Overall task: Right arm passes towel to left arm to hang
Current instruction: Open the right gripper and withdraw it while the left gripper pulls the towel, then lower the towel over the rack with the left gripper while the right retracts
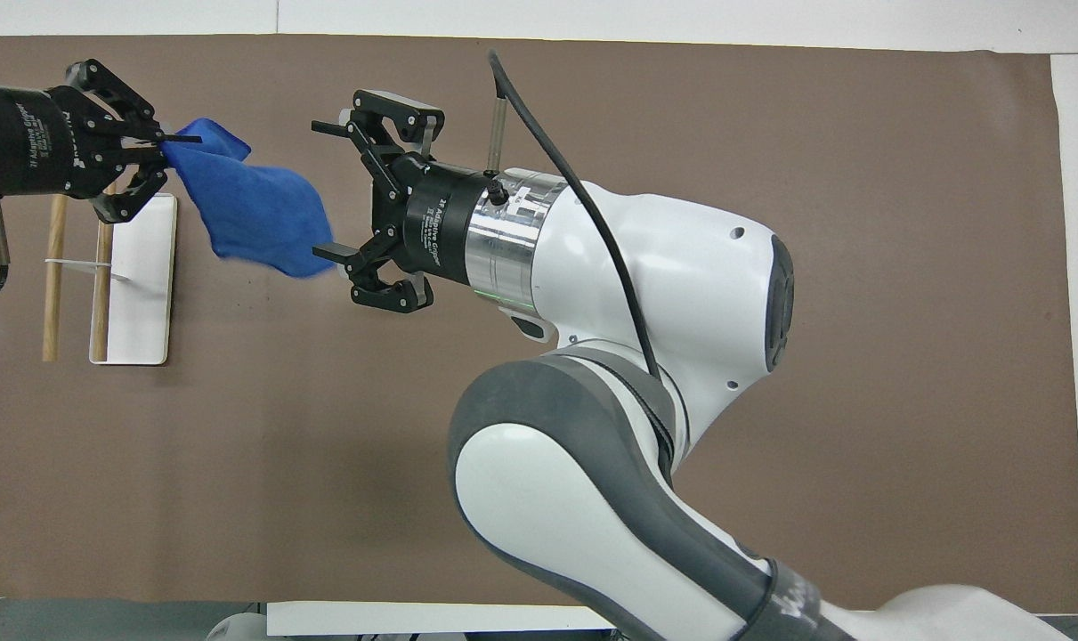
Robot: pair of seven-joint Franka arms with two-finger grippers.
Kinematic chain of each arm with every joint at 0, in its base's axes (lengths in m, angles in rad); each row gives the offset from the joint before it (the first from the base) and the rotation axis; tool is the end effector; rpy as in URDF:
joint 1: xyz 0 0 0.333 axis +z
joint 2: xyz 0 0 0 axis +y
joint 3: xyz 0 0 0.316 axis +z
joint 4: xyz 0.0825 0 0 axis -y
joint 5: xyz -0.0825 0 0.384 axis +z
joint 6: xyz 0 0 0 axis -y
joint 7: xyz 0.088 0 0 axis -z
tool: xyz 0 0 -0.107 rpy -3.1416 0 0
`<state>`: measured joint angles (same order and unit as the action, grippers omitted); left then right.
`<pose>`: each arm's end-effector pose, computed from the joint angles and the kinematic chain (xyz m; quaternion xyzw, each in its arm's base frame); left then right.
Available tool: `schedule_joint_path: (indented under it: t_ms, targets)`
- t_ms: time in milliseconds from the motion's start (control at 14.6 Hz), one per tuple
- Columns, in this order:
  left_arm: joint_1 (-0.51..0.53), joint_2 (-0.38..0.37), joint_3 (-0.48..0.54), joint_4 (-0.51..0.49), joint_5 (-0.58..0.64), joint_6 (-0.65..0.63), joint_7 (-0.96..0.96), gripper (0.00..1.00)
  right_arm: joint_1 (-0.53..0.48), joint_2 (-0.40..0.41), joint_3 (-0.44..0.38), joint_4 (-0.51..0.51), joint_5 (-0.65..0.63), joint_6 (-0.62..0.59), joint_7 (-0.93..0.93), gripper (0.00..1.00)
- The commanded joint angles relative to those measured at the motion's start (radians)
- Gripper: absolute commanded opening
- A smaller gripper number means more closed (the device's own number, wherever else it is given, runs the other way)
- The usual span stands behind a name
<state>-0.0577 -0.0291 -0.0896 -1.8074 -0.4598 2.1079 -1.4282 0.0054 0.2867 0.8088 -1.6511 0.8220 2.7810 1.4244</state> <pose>0.5755 -0.1071 0.5848 0.7210 0.6404 -0.0368 0.2621 0.5306 0.4181 0.5796 -0.6495 0.5401 0.1672 0.5084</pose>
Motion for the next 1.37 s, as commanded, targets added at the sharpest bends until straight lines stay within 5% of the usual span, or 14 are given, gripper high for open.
schedule_joint_path:
  t_ms: [0, 205, 753, 1301]
  targets:
    - [0.010, 0.020, 0.049, 0.034, 0.018, -0.032, 0.157, 0.00, -0.028, -0.001, 0.013, -0.019, -0.076, -0.026, -0.103, 1.00]
    - [0.033, 0.020, 0.096, 0.028, 0.018, -0.010, 0.352, 0.00, -0.079, -0.037, -0.009, -0.058, -0.236, -0.208, -0.328, 1.00]
    - [0.052, 0.009, 0.114, -0.102, 0.015, 0.223, 0.359, 0.00, -0.071, -0.133, -0.353, -0.039, -0.632, -0.901, -0.945, 1.00]
    - [0.055, -0.008, 0.117, -0.250, 0.012, 0.297, 0.402, 0.01, 0.013, -0.228, -0.818, -0.039, -0.690, -1.061, -1.261, 1.00]
